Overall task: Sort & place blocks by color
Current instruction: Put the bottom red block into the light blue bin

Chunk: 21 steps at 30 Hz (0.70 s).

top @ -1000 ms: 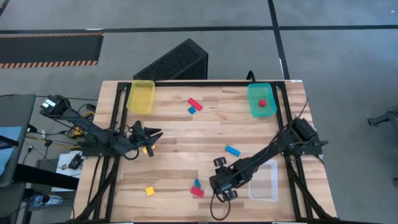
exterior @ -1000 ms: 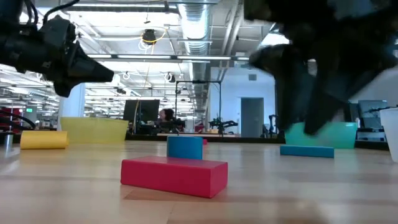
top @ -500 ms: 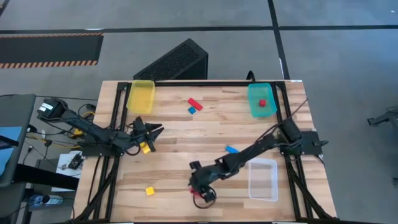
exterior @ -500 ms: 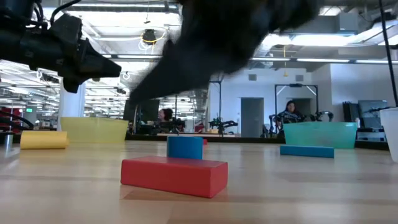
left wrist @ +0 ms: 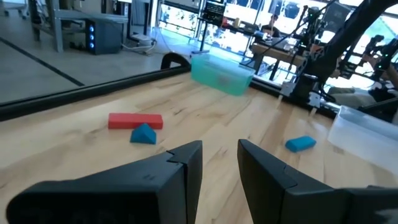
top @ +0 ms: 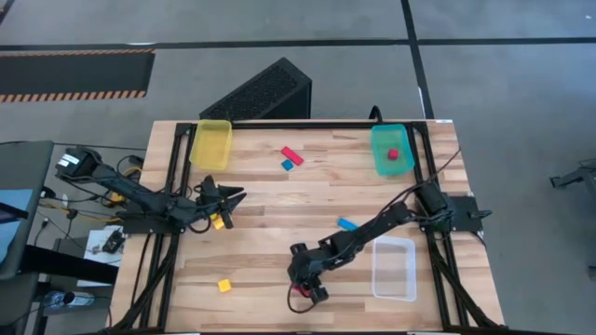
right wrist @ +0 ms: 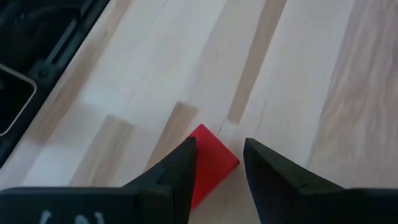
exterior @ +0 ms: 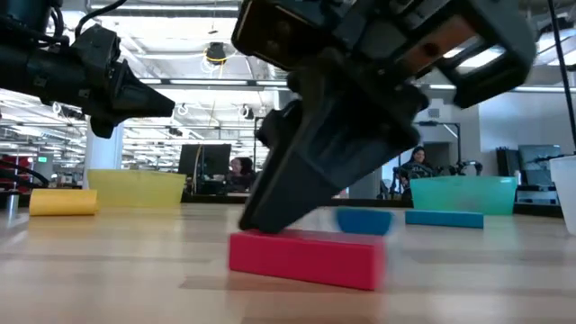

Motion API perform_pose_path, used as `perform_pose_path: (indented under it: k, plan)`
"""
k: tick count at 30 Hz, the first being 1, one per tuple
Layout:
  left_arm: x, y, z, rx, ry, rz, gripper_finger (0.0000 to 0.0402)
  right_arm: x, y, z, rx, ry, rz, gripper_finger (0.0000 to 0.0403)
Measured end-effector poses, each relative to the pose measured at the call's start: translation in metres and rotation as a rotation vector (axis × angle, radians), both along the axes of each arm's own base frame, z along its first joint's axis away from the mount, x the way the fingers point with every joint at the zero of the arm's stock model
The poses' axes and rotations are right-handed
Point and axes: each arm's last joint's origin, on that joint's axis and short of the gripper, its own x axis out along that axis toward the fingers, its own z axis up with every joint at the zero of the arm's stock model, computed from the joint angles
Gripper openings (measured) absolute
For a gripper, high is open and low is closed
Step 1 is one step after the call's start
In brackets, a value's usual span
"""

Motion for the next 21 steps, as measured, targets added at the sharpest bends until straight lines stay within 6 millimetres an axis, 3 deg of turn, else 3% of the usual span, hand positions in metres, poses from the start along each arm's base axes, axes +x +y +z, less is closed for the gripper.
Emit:
perform_pose_path:
  k: [7, 16, 21]
  plan:
    - [0.000, 0.000, -0.001, -0.011, 0.007, 0.002, 0.0091, -0.011, 0.007, 0.017, -0.001, 0.014, -0.027, 0.0173]
    - [-0.001, 0.000, -0.004, -0.030, 0.021, 0.006, 0.0091, -0.020, 0.016, 0.013, 0.123, 0.165, -0.265, 0.0272]
    - [-0.001, 0.000, -0.004, -0.031, 0.021, 0.007, 0.0091, -0.031, 0.022, 0.016, 0.127, 0.242, -0.359, 0.0294]
